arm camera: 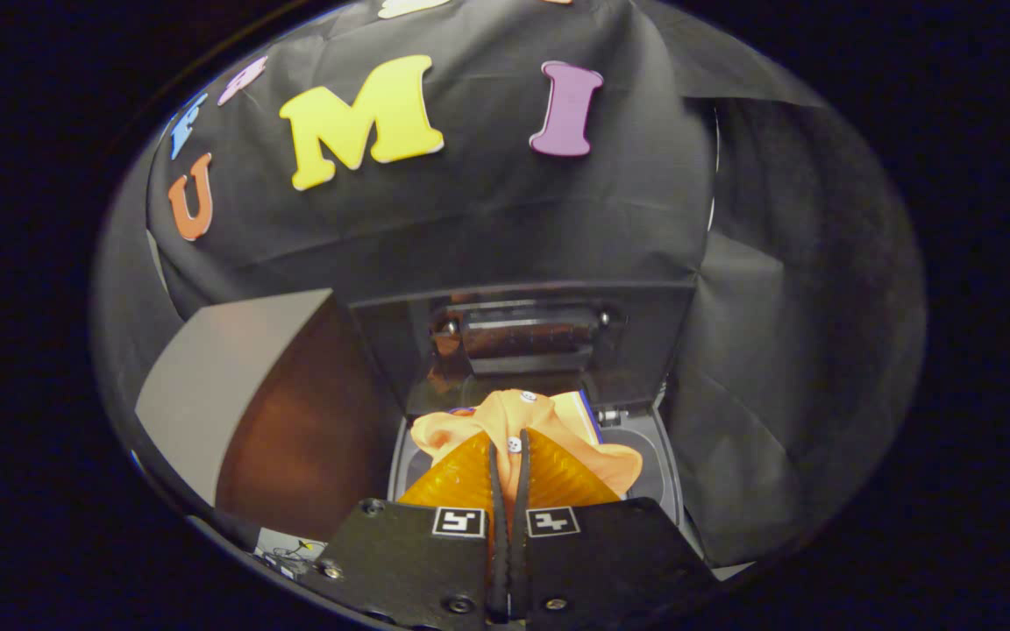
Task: Put the clothes into the washing machine and then close the washing machine lid.
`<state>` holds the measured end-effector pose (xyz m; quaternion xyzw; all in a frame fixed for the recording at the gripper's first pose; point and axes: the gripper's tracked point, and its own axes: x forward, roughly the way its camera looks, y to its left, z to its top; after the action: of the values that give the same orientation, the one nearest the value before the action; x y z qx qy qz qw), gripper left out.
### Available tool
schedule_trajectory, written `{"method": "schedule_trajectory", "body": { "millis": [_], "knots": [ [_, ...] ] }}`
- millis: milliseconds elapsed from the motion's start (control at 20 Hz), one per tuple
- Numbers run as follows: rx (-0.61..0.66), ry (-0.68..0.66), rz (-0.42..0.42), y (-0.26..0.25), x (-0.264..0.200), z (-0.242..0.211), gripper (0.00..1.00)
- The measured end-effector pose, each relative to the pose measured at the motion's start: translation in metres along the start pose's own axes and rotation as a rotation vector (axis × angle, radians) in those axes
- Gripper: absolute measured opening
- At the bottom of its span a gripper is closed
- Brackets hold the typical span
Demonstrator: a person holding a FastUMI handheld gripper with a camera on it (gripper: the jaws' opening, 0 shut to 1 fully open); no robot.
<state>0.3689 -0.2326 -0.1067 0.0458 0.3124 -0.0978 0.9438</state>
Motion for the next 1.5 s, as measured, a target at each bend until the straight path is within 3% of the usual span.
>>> {"method": "schedule_trajectory", "body": {
  "millis": [650,950,1400,1500],
  "knots": [
    [0.002,0.213,-0.129,-0.031,0.114,-0.09,0.04],
    [0.054,0.315,-0.153,-0.033,0.126,-0.114,0.05],
    [0.043,0.339,-0.122,-0.032,0.13,-0.114,0.05],
    [0.057,0.395,-0.086,-0.027,0.129,-0.125,0.07]
  ]
}}
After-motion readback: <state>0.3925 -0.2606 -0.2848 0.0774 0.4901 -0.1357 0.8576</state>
